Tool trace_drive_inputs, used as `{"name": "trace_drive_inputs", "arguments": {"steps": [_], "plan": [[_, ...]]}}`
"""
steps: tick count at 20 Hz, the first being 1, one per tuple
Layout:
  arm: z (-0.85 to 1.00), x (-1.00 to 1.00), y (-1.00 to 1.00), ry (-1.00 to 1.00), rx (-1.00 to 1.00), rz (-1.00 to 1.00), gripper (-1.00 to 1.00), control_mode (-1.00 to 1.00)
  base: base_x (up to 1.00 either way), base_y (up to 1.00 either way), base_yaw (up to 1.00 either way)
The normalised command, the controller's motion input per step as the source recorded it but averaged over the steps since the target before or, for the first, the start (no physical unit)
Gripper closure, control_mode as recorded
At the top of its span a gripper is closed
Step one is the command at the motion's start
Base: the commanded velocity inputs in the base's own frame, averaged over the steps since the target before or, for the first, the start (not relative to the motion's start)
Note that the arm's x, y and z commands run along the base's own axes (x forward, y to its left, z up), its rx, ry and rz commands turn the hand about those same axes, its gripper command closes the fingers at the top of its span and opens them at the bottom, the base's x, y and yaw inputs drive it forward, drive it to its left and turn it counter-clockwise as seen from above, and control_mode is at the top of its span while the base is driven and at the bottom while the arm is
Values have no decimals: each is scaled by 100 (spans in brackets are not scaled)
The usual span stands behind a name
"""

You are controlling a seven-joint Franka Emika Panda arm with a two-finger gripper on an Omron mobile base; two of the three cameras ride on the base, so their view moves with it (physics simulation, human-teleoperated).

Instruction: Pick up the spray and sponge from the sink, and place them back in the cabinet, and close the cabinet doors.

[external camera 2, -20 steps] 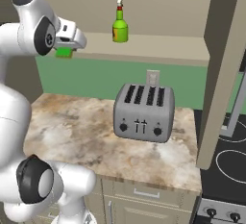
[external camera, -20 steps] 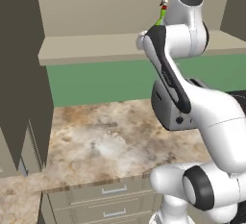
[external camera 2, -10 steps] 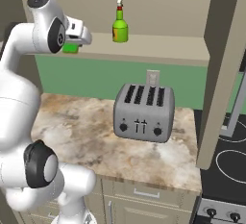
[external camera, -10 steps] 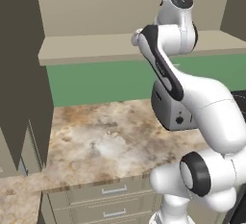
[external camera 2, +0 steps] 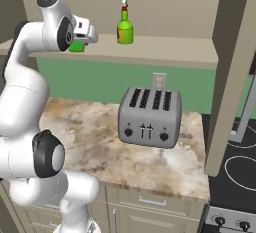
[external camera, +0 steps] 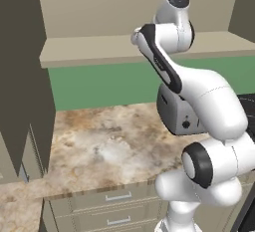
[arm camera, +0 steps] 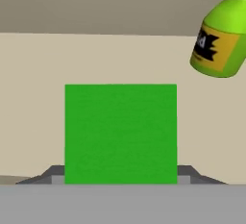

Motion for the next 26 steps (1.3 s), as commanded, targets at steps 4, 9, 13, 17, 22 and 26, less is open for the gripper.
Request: {"name": "trace_drive_inputs", "arguments": {"steps": [4,9,13,17,22,26], "plan": [[0,35,8,2,0,0,100,-100,0,0,0],[-6,40,7,1,0,0,100,-100,0,0,0],[-18,39,5,0,0,0,100,-100,0,0,0],[-35,25,0,0,0,0,100,-100,0,0,0],[-29,18,0,0,0,1,100,-100,0,0,0],[-16,18,0,0,0,0,100,-100,0,0,0]]}}
